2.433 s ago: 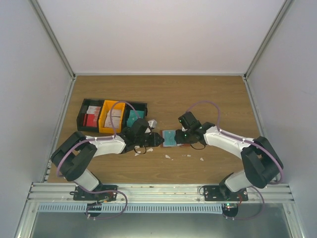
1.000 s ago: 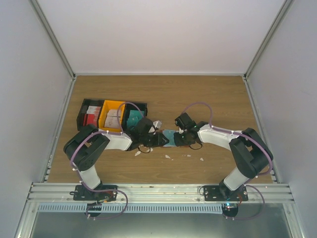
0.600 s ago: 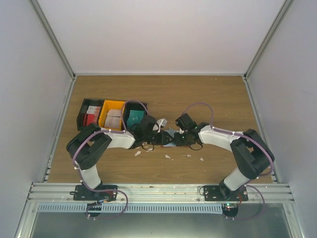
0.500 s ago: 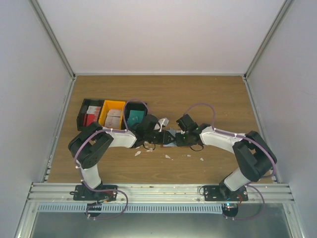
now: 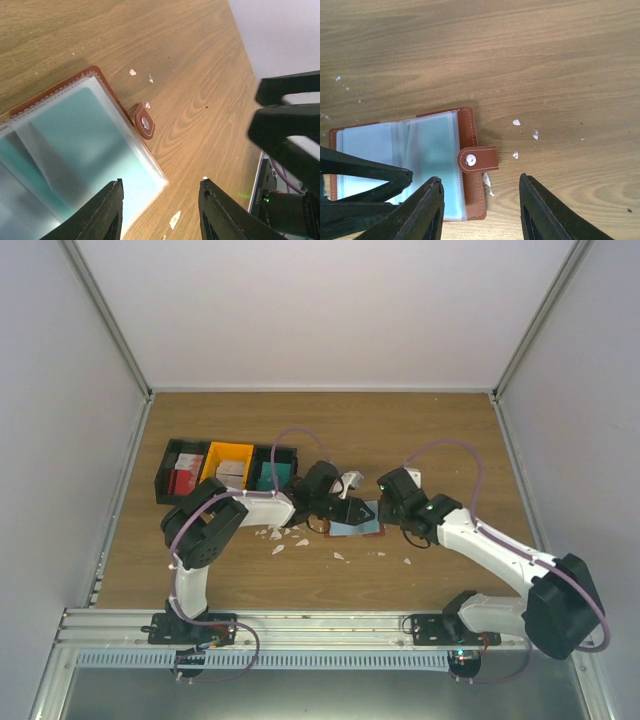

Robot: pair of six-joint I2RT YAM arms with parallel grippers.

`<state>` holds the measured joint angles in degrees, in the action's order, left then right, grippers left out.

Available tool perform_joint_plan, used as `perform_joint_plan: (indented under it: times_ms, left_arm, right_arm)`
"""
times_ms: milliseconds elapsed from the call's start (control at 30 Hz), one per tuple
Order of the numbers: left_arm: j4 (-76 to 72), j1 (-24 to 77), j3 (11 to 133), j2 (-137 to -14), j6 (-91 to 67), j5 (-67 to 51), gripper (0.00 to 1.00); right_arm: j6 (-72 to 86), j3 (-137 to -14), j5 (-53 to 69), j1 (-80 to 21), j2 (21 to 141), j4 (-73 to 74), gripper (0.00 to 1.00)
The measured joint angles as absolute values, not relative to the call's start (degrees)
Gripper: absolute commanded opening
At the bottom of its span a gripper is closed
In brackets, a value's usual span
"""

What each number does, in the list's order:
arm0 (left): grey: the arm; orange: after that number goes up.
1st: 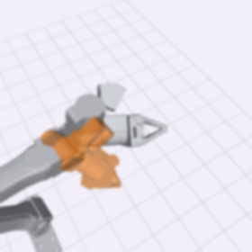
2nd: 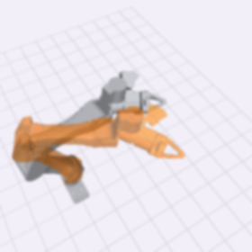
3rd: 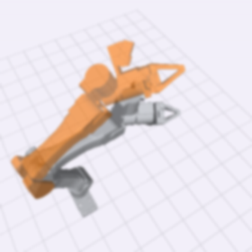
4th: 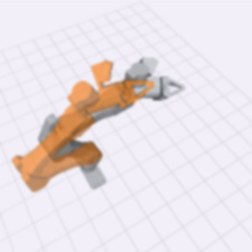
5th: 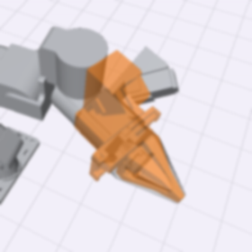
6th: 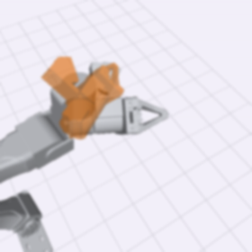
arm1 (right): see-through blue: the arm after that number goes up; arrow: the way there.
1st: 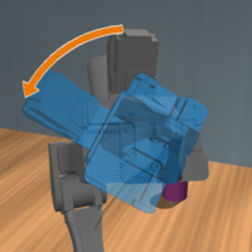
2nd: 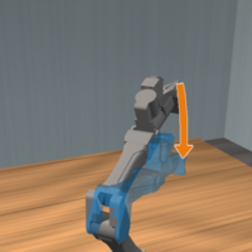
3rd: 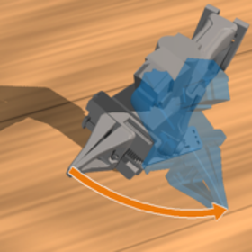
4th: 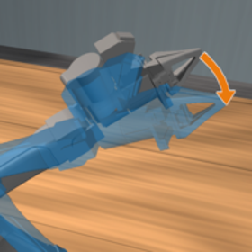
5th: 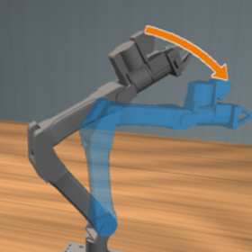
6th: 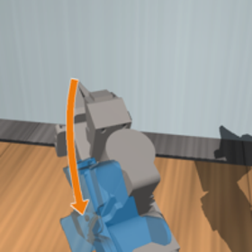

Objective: Put the credit cards into the card holder
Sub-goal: Turn over the card slot in the card holder.

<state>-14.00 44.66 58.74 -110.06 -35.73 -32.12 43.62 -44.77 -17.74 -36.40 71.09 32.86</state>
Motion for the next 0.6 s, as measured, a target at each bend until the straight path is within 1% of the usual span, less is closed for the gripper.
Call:
perform_joint_plan:
  times_ms: [133, 267, 467, 600]
  left_arm:
    - [-11.6, 45.0, 60.2, -110.9, -33.8, -31.7, 0.48]
    - [-6.0, 45.0, 61.8, -108.9, -30.1, -28.0, 0.54]
    - [3.6, 43.9, 62.1, -96.4, -25.1, -18.0, 0.58]
    - [6.3, 39.9, 59.6, -85.8, -25.0, -12.3, 0.58]
  right_arm:
    - [43.7, -44.8, -17.7, -36.2, 68.8, 33.6, 0.48]
    - [41.6, -44.7, -14.3, -36.2, 66.8, 33.0, 0.5]
    - [35.4, -46.7, -7.6, -36.2, 66.6, 31.6, 0.51]
    - [30.7, -53.1, -3.9, -36.2, 70.6, 29.8, 0.52]
